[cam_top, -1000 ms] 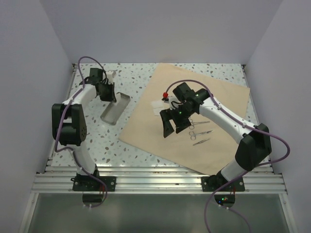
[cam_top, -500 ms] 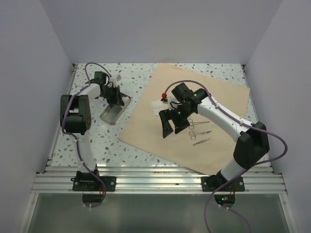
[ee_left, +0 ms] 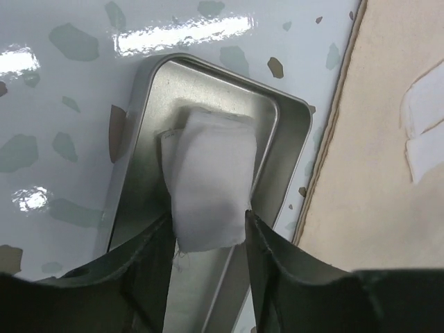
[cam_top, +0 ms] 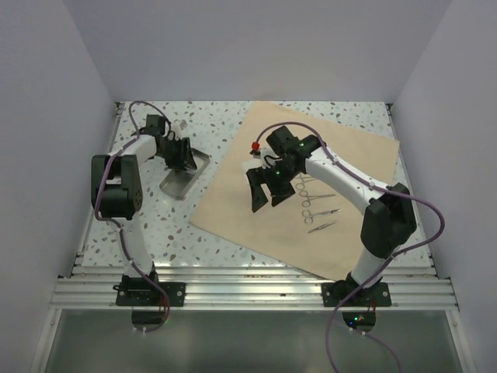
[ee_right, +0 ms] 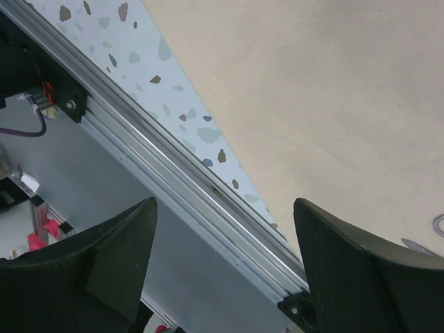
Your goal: Prepare the surgical pack
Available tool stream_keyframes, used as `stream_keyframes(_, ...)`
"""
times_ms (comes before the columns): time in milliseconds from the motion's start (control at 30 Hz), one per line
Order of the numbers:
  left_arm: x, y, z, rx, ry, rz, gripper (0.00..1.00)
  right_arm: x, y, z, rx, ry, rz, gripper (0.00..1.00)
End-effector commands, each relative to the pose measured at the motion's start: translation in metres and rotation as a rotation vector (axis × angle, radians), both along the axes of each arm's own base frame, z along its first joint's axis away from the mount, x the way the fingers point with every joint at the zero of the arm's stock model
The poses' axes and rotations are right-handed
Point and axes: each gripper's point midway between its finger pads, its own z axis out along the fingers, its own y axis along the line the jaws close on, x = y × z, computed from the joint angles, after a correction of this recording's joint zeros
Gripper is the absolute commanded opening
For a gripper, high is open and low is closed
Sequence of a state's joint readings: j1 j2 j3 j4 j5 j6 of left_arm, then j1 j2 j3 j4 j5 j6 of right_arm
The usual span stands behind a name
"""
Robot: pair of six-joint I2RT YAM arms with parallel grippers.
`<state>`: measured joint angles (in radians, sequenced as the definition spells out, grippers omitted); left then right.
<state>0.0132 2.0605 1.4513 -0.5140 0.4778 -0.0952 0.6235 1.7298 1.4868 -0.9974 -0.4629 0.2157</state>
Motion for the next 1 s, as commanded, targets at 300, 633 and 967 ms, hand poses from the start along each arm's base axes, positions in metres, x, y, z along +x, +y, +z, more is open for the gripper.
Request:
stream_keyframes(300, 0.011, 0.033, 0.095, 0.128, -0.182, 0.236, 0.67, 0.088, 0.024, -0.011, 0.005, -0.171, -0.209, 0.84)
stream_keyframes(633, -0.039, 0.004, 0.131, 0.127, -0.268, 0.257, 0.65, 0.183, 0.014, -0.063, 0.033, -0.152, -0.359, 0.69)
stream_keyframes(967, -0.078, -0.059, 0.129, 0.024, -0.24, 0.137, 0.62, 0.196, 0.013, -0.097, 0.001, -0.141, -0.237, 0.58)
